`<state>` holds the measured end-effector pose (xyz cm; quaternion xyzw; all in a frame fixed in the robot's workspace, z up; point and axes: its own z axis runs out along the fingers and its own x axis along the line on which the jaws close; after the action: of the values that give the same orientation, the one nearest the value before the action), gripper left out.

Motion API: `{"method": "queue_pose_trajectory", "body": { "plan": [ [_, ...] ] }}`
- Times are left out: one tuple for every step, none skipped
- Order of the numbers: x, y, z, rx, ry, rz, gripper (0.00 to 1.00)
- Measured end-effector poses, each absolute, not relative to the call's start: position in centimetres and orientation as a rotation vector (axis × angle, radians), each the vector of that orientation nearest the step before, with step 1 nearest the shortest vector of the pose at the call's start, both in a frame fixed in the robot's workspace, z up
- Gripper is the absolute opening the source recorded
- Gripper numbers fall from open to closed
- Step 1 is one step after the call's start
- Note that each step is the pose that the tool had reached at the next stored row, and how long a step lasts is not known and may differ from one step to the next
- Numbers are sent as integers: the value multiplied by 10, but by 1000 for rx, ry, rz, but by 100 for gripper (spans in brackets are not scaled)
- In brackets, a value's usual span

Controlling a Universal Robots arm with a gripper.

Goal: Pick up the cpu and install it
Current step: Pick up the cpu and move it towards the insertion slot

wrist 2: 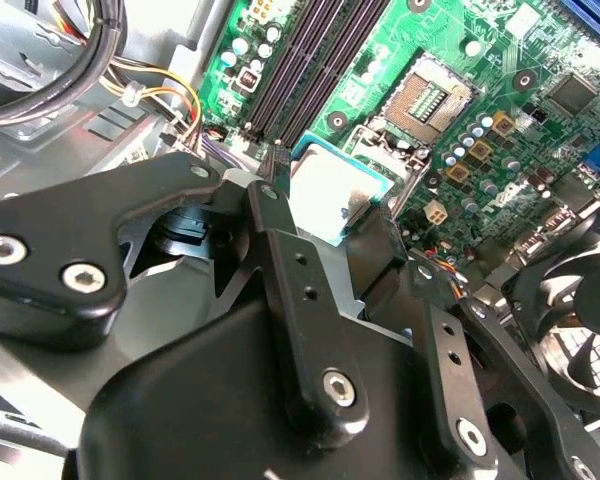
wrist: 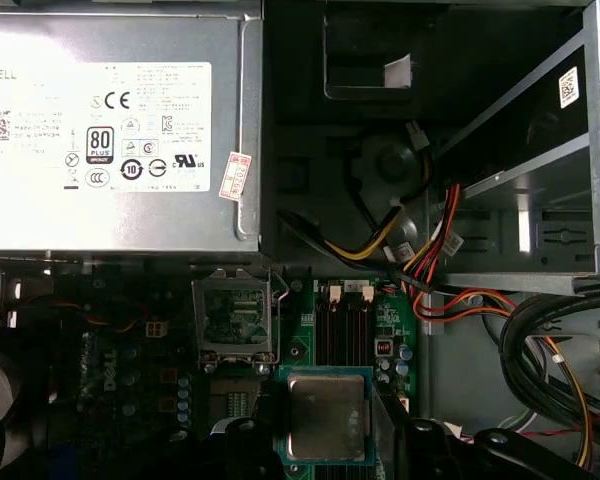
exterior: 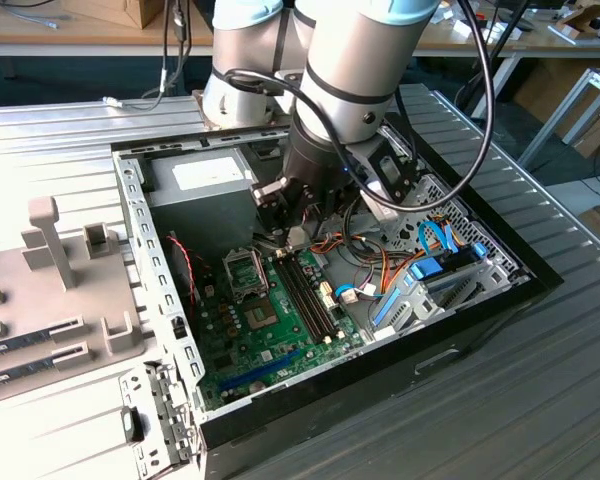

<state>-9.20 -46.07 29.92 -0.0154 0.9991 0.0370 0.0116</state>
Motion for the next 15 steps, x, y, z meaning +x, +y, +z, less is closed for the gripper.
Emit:
{"method": "queue_pose_trajectory", "body": {
  "plan": [
    [-91,-461,299,-48,3116,115,47],
    [-91,-461,299,-48,3116,115,47],
    [-90,-461,298,-48,3116,115,47],
    [-89,-461,298,-48,3116,115,47],
    [-89,-461,298,-48,3116,115,47],
    [-88,-461,298,-48,3116,115,47],
    [-87,-461,297,-48,3116,115,47],
    [-87,-461,297,-48,3116,115,47],
    [-86,-461,297,-48,3116,115,47],
    [-86,-461,297,-48,3116,115,47],
    [-85,-461,296,-48,3116,115,47],
    [-85,-461,296,-48,3116,115,47],
    [-84,-461,296,-48,3116,115,47],
    [-84,-461,295,-48,3116,115,47],
    [-84,-462,295,-48,3116,115,47]
  ]
}}
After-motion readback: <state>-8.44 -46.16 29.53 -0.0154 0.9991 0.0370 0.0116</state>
